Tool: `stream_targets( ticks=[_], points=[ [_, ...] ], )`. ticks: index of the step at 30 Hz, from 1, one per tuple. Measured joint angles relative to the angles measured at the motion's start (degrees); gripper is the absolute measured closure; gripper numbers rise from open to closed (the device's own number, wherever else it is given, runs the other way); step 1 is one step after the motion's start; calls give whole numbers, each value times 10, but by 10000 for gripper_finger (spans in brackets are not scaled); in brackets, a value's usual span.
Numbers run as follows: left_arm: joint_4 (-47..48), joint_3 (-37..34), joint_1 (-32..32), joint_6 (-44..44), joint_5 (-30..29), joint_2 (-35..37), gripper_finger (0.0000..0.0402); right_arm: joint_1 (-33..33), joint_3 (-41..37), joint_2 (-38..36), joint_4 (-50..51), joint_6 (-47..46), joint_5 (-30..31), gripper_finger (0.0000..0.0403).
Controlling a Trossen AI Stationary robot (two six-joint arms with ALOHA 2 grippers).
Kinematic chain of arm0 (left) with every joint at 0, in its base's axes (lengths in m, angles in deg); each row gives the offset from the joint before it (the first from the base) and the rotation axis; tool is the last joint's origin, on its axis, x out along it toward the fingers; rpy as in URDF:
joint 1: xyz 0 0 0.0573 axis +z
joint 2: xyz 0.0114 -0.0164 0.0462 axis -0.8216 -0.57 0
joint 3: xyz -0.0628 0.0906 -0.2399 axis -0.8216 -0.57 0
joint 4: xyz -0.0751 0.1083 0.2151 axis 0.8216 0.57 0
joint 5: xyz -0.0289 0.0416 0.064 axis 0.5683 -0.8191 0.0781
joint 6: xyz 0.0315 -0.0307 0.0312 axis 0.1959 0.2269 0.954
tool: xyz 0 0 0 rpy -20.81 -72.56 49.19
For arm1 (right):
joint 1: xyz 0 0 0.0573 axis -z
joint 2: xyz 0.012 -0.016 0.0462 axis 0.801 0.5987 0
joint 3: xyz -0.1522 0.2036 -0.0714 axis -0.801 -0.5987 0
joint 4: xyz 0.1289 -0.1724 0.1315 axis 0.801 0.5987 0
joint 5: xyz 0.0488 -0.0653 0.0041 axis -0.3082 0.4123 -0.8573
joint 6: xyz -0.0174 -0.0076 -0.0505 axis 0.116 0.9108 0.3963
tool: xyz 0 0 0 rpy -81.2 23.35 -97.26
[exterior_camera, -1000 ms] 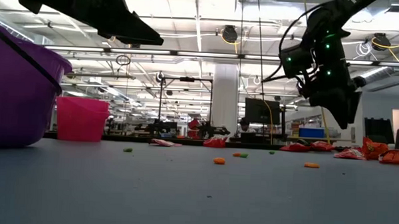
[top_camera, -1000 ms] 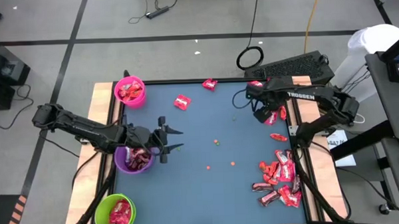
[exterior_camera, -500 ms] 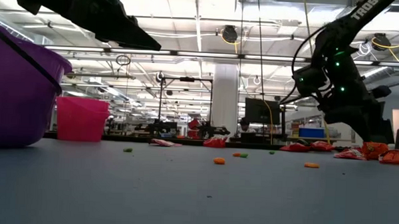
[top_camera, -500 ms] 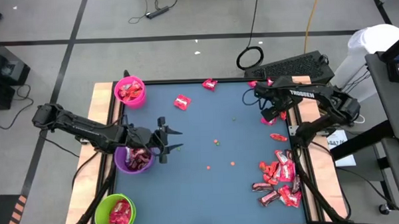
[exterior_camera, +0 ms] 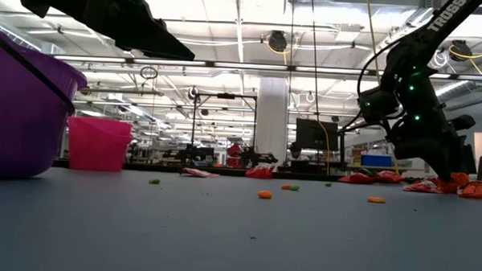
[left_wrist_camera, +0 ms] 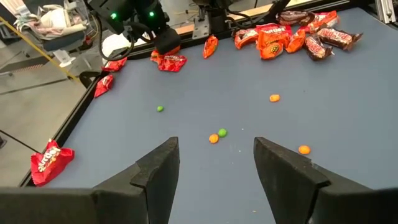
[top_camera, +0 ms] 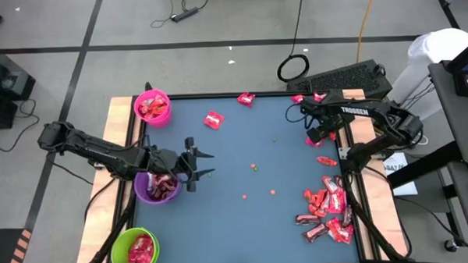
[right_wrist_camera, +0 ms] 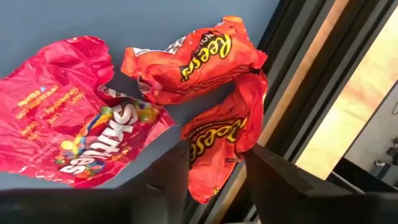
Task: Organize candy in baskets
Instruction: Put the orange chocolate into the pink bucket
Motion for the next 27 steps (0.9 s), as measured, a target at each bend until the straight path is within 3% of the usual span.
stream_targets(
  ticks=[14,22,27],
  points=[
    [0,0,0,0,0,0,189,-1,1,15,-15,46,-58,393],
    [-6,0,0,0,0,0,189,-27,43,6,18,56,-60,399],
    [-12,0,0,0,0,0,189,-67,66,-10,-23,58,-57,400]
  ],
)
